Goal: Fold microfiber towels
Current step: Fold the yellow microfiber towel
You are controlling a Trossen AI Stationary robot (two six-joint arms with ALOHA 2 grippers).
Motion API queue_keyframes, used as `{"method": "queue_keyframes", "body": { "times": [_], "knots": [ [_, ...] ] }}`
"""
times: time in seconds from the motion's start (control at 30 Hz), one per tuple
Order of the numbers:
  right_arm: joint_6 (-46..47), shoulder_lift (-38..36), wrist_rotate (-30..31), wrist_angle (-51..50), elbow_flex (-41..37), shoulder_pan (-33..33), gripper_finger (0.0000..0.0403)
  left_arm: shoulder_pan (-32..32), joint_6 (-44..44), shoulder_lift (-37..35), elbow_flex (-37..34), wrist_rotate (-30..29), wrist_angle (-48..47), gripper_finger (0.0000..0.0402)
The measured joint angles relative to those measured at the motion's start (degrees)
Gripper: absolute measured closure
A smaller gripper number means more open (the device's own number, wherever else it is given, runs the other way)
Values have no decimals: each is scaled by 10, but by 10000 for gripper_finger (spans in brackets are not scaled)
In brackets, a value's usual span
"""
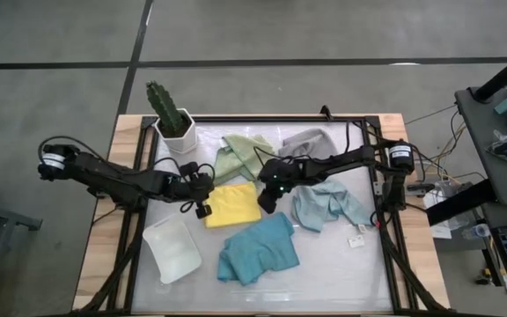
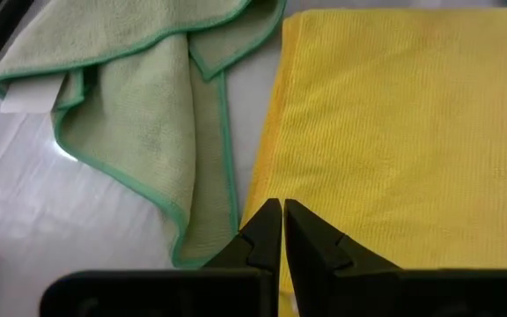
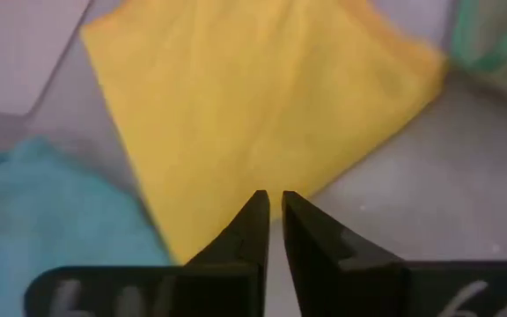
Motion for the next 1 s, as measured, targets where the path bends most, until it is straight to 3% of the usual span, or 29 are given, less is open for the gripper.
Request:
{"method": "queue_keyframes", "body": {
  "times": [0.33,0.53,0.77,1.0],
  "knots": [
    [99,11,36,-13,6,1,217,-1,0,3,-1,-11,2,398],
    [108,29,42,10,6,4,160,-1,-1,3,-1,-11,2,398],
    [118,50,41,73,6,9,147,-1,-1,3,-3,-11,3,398],
    [120,50,43,104,6,9,195,-1,-1,3,-7,-11,15,398]
  ]
}}
